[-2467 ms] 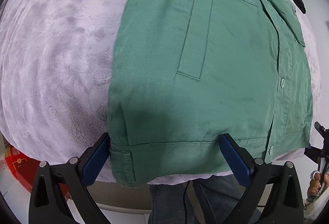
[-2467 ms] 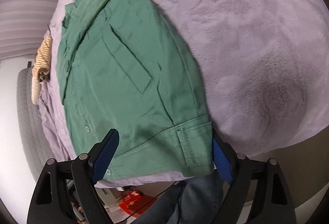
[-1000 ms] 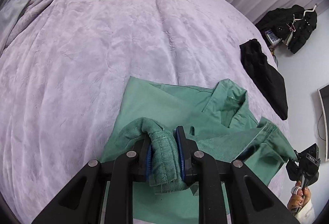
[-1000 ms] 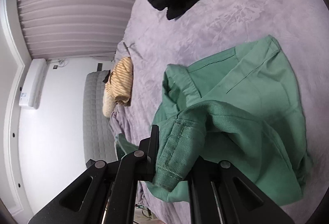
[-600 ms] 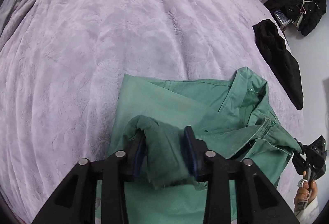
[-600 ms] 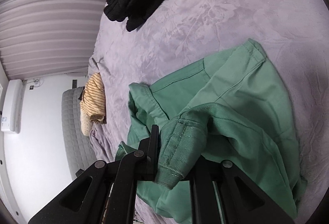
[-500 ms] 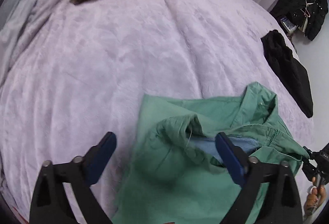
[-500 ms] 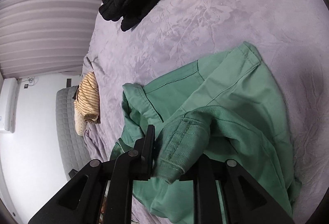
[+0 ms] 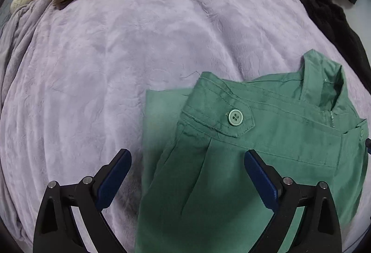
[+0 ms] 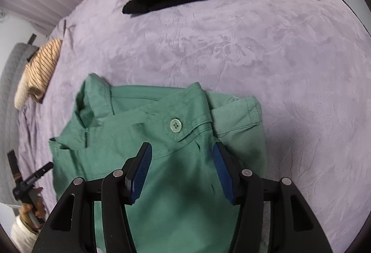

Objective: Fold large clothes

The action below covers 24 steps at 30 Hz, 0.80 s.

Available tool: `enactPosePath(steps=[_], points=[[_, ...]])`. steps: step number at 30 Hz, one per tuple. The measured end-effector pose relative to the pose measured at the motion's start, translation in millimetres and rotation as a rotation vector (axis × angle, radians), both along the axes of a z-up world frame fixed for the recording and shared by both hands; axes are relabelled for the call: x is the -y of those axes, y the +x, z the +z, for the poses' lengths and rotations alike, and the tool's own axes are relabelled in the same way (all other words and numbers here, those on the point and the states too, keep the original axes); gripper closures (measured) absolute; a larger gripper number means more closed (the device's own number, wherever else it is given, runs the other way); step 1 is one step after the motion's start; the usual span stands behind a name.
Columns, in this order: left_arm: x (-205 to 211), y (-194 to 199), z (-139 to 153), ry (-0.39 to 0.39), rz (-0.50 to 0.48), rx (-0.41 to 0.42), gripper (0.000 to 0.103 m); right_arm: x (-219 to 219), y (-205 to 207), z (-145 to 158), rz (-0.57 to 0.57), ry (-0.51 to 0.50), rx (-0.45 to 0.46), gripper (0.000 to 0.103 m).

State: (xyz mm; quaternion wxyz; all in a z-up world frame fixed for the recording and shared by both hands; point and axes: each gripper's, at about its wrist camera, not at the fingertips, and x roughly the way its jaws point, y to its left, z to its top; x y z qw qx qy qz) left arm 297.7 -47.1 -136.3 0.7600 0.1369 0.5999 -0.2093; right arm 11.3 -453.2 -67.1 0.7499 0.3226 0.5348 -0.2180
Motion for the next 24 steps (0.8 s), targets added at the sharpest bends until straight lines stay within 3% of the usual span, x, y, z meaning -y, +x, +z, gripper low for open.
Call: enactPosePath(steps=[1, 2, 3, 4, 5, 6, 9, 11, 13, 15, 17, 18, 19, 22, 24], points=[[5, 0, -7, 0.003, -0.005, -0.003, 0.013, 0, 2, -8, 0.004, -0.009, -0.022, 0.044], [10, -1, -11, -0.010, -0.015, -0.008, 0.038, 0, 3, -17, 0.002, -0.010, -0.046, 0.045], [14, -3, -13, -0.002, -0.019, 0.003, 0.051, 0, 3, -24, 0.004, -0.003, -0.063, 0.055], [16, -7, -10, 0.033, -0.015, 0.044, 0.073, -3, 4, -27, 0.017, -0.004, -0.071, 0.073], [15, -10, -4, 0.044, -0.012, 0.081, 0.088, -9, 5, -24, 0.040, -0.049, -0.089, 0.097], [10, -12, 2, 0.034, -0.002, 0.111, 0.092, -16, 5, -16, 0.066, -0.099, -0.079, 0.097], [-13, -5, 9, -0.026, 0.038, 0.118, 0.092, -31, 2, 19, 0.138, -0.213, 0.027, 0.097], [-20, 3, -1, 0.028, 0.074, 0.126, 0.092, -24, 3, 24, 0.144, -0.248, 0.028, 0.097], [-28, 11, -5, 0.096, 0.152, 0.152, 0.092, -6, 6, 6, 0.096, -0.203, -0.018, 0.097], [-45, 18, -1, 0.104, 0.246, 0.151, 0.092, 10, 0, -16, 0.016, -0.110, -0.055, 0.092], [-59, 20, 6, 0.084, 0.272, 0.141, 0.092, 19, -16, -21, -0.079, -0.043, -0.023, 0.076], [-63, 19, 12, 0.075, 0.259, 0.144, 0.092, 21, -23, -18, -0.110, -0.040, -0.006, 0.061], [-65, 16, 19, 0.063, 0.235, 0.155, 0.092, 22, -29, -13, -0.130, -0.047, -0.002, 0.058], [-61, -10, 38, 0.025, 0.104, 0.172, 0.092, 16, -45, 9, -0.118, -0.042, 0.069, 0.057], [-51, -29, 43, 0.018, 0.027, 0.156, 0.092, 0, -52, 20, -0.080, 0.000, 0.123, 0.069]])
